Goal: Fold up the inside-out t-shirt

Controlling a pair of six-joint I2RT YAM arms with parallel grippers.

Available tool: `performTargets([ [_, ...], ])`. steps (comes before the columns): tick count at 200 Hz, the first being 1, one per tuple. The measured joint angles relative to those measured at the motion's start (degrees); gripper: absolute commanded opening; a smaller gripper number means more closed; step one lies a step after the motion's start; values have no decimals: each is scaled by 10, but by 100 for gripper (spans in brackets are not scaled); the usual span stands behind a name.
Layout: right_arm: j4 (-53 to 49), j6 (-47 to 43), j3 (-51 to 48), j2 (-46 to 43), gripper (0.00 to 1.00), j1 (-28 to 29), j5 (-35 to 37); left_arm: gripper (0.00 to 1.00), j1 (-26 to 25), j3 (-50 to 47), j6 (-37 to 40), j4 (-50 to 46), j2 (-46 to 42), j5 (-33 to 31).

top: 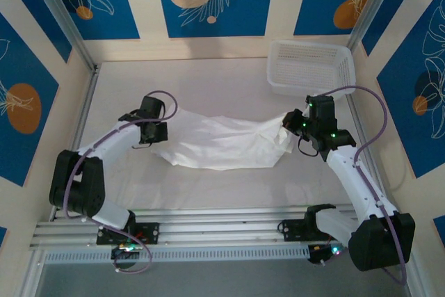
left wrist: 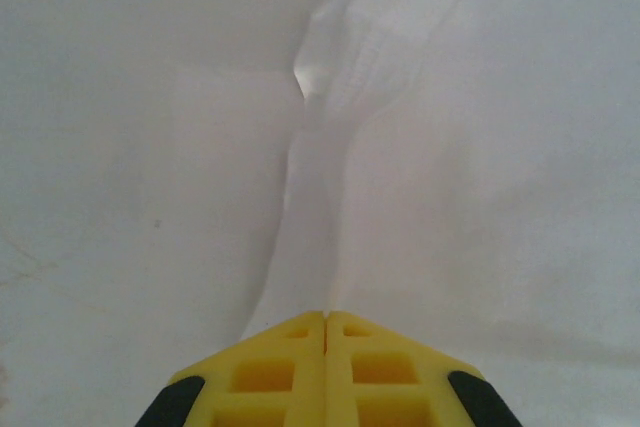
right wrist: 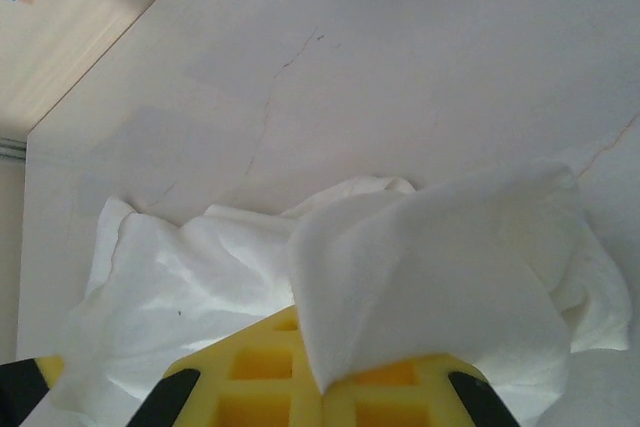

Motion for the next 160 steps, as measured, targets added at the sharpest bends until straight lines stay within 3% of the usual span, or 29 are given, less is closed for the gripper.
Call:
performTargets([
  [20,-1,0,0,0,0,0,0,20,0,-11,-7,2,10,6],
  [39,-3,0,0,-2,0,0,1,26,0,-15,-13,1,11,0],
  [110,-7,0,0,-5,0,0,2,30,0,-23,-15,-4,8,-46],
  [130,-7,0,0,-5,0,0,2,23,1,-26,-16,-1,8,-42],
  [153,-9,0,0,-5,0,0,2,0,1,-27,-16,2,10,-40],
  [160,-9,0,0,-5,0,0,2,0,1,-27,-15,2,10,-40],
])
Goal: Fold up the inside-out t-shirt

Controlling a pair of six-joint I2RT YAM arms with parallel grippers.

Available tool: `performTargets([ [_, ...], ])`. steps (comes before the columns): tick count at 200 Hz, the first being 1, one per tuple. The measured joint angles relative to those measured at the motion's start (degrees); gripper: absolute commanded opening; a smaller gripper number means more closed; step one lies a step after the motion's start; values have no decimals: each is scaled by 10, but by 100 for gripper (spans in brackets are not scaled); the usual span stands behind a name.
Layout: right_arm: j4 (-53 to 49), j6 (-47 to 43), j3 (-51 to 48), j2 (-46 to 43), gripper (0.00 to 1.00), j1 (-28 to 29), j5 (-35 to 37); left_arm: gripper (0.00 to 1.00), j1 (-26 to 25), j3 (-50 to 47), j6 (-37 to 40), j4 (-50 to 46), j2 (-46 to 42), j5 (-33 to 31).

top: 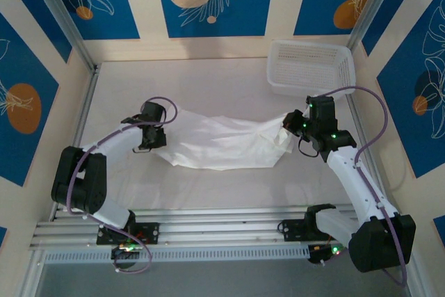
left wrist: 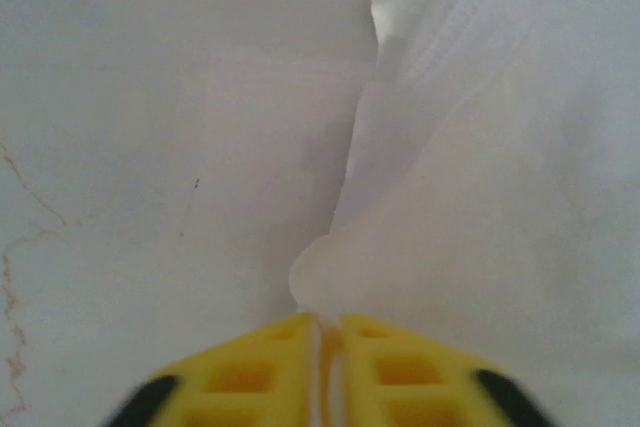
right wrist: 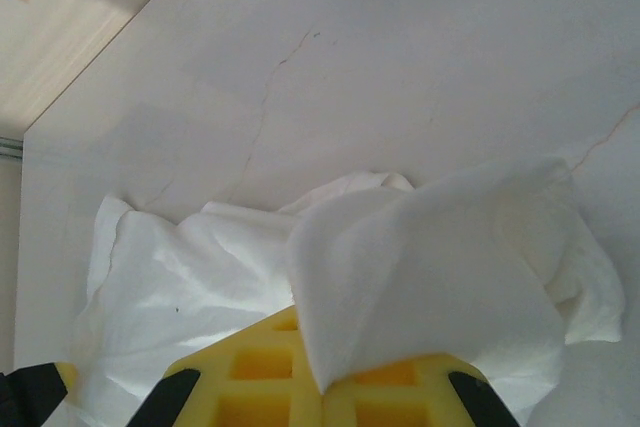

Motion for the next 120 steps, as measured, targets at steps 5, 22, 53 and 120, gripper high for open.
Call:
performTargets([
  [5,0,0,0,0,0,0,0,0,0,0,-3,0,0,0],
  [22,-2,0,2,0,0,0,2,0,3,0,-2,0,-3,3],
  [53,-22,7,88,10,0,0,7,0,55,62,-4,-30,-75,63],
  [120,30,-1,484,10,0,-30,74,0,149,484,-25,40,-244,170],
])
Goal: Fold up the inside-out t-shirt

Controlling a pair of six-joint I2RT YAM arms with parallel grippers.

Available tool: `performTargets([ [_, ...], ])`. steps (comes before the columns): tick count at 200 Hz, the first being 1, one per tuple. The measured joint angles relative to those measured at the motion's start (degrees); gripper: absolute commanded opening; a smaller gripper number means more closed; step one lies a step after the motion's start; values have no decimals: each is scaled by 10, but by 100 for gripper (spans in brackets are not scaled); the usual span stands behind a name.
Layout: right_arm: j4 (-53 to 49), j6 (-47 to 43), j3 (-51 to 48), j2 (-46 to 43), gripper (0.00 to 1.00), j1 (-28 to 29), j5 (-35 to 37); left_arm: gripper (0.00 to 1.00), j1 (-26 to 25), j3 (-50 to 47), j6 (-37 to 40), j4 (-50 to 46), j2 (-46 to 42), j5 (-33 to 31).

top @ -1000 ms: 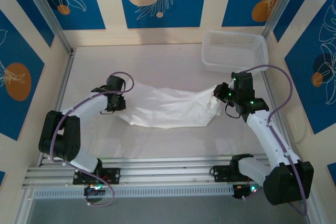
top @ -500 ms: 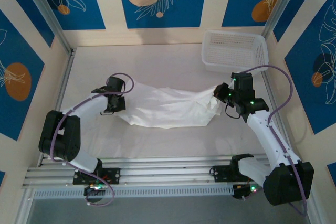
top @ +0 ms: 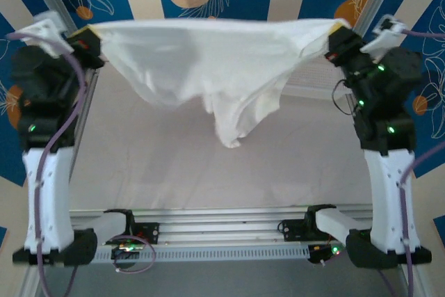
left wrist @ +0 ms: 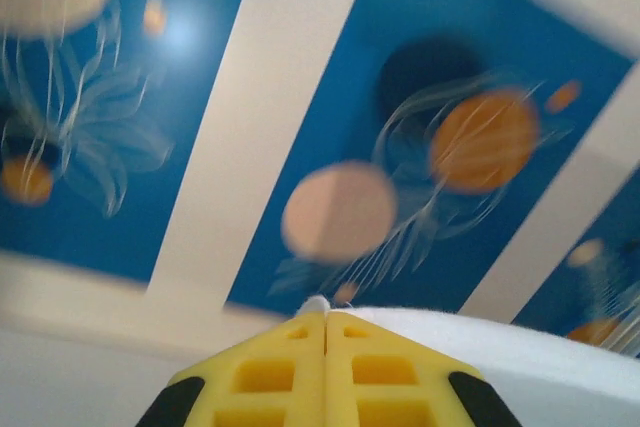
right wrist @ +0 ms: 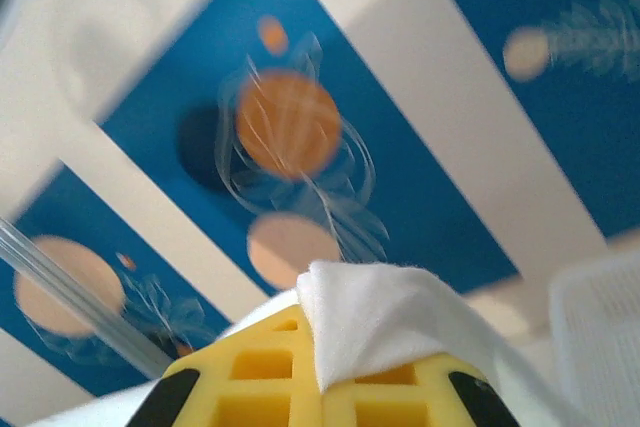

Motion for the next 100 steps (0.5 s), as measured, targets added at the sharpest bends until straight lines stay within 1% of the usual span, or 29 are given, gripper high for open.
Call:
performTargets([
  [17,2,-2,29,-21,0,-5,7,0,1,20,-5,1,-39,3],
  [33,0,-3,60,-20,0,-5,5,0,1,20,-9,-1,-64,2],
  [64,-24,-11,121,8,0,-5,-4,0,1,7,-4,-9,-92,-23],
  [100,-61,-31,197,37,0,-5,-11,0,1,13,13,-28,-113,-56],
])
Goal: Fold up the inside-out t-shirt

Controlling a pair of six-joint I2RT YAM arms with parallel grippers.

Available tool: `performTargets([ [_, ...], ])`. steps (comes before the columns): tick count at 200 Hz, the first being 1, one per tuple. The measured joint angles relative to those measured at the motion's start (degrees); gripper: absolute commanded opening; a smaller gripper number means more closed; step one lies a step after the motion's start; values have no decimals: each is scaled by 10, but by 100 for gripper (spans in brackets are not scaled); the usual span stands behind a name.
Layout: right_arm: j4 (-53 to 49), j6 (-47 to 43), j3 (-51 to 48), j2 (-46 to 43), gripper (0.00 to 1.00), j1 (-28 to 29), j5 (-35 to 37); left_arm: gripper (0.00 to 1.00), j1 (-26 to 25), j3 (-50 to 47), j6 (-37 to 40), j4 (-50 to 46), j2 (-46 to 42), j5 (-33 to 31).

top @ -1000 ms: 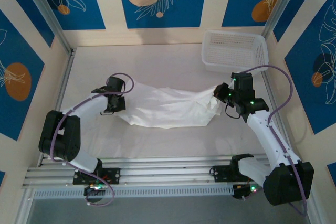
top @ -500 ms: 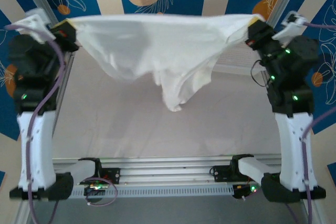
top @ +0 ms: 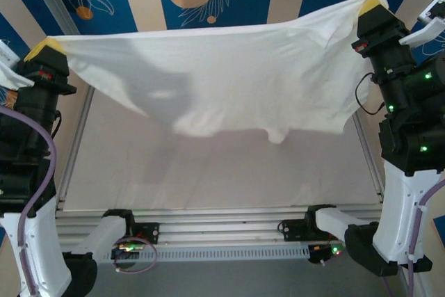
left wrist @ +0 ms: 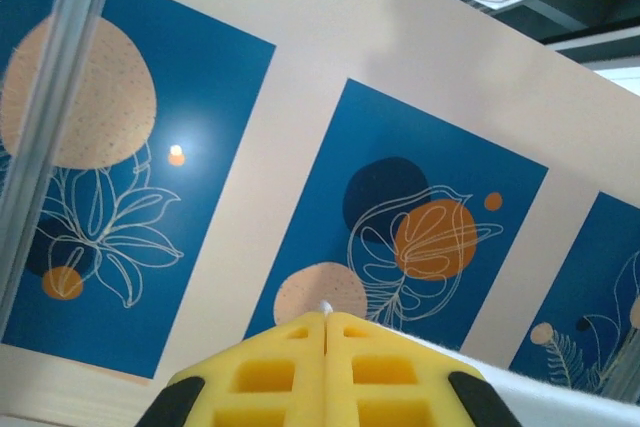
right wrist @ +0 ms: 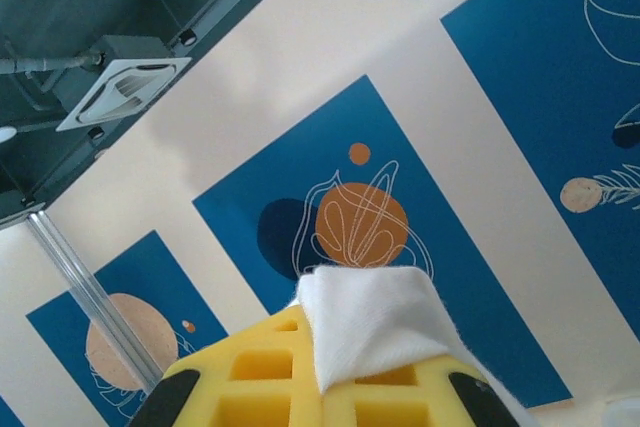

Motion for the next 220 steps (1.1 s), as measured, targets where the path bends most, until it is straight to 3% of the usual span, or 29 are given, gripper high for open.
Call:
performTargets([
  [44,-17,-16,75,-14,0,0,-29,0,0,-2,10,7,-48,-20],
  [106,8,-16,70,-21,0,0,-55,0,0,-33,23,50,-55,-34],
  [133,4,-15,75,71,0,2,-81,0,0,-82,26,69,16,-50],
  [162,-17,-20,97,240,0,21,-103,0,5,-127,25,77,155,-64],
  [174,-22,-24,98,318,15,29,-104,0,16,-131,18,81,234,-64],
  [182,-25,-26,99,367,28,34,-105,14,26,-131,9,84,290,-59],
  [196,-51,-33,127,454,48,41,-110,55,45,-124,-4,85,384,-46],
  [203,-78,-40,174,507,55,45,-114,69,54,-114,-10,83,426,-37],
  [220,-164,-63,389,661,65,52,-120,79,72,-61,-20,59,523,-7],
])
